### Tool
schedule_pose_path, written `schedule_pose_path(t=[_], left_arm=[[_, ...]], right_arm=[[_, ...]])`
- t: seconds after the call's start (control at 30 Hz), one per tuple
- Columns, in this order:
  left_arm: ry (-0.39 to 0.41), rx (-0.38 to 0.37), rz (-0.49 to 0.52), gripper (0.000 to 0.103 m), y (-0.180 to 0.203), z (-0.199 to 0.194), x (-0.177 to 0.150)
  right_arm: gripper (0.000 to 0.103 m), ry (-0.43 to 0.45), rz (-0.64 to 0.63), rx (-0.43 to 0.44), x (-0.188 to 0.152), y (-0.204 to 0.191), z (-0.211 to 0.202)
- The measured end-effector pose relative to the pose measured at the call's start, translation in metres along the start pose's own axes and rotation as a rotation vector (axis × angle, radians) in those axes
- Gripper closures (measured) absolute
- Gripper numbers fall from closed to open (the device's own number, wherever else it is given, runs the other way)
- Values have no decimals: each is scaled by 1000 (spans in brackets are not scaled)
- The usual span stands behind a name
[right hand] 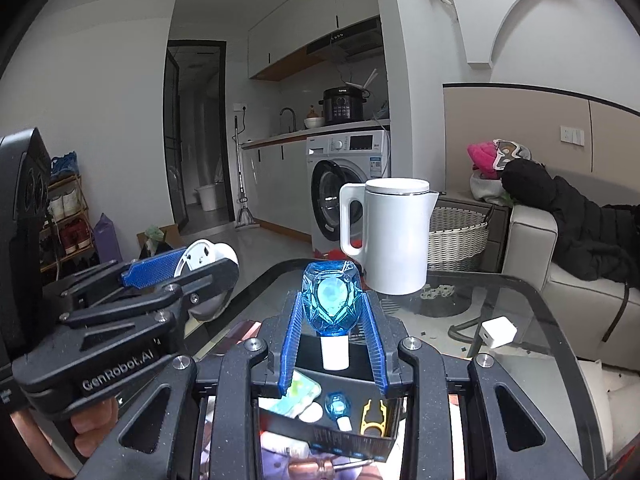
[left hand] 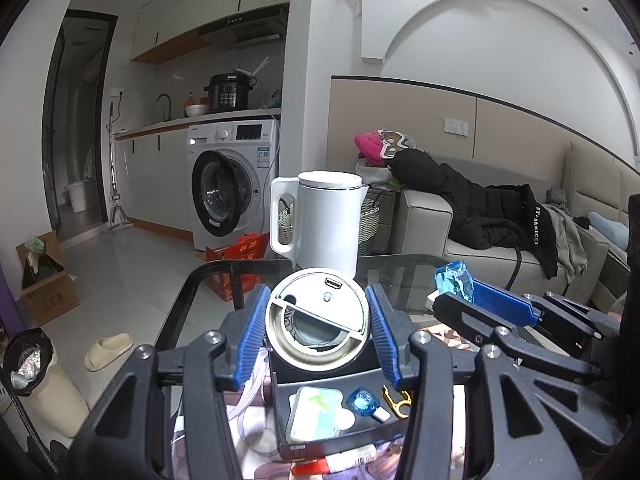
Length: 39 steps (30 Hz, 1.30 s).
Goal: Organize rigid objects
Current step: 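Lift white container with left gripper while right carries blue bottle over box, then lower container into box and open left gripper while right releases bottle inside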
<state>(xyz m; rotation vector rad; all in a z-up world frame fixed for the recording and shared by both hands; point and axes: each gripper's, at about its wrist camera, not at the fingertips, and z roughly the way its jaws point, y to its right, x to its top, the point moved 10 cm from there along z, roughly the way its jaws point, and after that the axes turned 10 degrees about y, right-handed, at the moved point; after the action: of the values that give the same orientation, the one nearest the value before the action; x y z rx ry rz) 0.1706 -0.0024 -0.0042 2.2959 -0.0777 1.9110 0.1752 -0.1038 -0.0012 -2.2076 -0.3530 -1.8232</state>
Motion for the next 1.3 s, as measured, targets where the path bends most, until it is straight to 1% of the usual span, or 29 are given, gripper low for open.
schedule_pose_path(t=[0.1, 0.23, 0.47, 0.53, 0.6, 0.7, 0.8, 0.87, 0.9, 0.93, 0.97, 1.07, 1.13, 1.2, 1.3], left_arm=[[-10, 8, -25, 55, -5, 9, -2], [-44, 22, -44, 55, -7, 22, -8], [-104, 22, -34, 55, -4, 37, -19], [-162, 16, -66, 55, -8, 44, -29], [-218, 15, -83, 55, -10, 49, -40], [-298, 22, -62, 55, -9, 58, -58], [-368, 30, -33, 55, -8, 64, -77], [-419, 28, -37, 55, -7, 68, -90], [-441, 29, -39, 55, -7, 69, -95], [-485, 32, -37, 55, -6, 71, -103], [-509, 27, -38, 55, -5, 72, -108], [-535, 19, -31, 55, -2, 74, -114], [-558, 7, -41, 55, 0, 75, -119], [-576, 1, -56, 55, 0, 76, -123], [-576, 1, -50, 55, 0, 76, -123]], right_arm=[[73, -13, 15, -11, -1, 2, 12], [73, -42, 27, -24, -8, 8, 26], [73, -89, 43, -34, -18, 19, 41], [73, -122, 43, -34, -25, 19, 44], [73, -176, 38, -33, -35, 19, 52], [73, -263, 45, -33, -52, 21, 61], [73, -362, 82, -24, -73, 24, 69], [73, -449, 103, -19, -93, 27, 75], [73, -482, 122, -18, -102, 28, 77], [73, -508, 142, -16, -110, 30, 77], [73, -537, 152, -13, -117, 32, 79], [73, -593, 156, -1, -132, 33, 81], [73, -600, 126, 4, -135, 31, 81], [73, -623, 127, 19, -140, 27, 81], [73, -622, 108, 16, -140, 23, 82]])
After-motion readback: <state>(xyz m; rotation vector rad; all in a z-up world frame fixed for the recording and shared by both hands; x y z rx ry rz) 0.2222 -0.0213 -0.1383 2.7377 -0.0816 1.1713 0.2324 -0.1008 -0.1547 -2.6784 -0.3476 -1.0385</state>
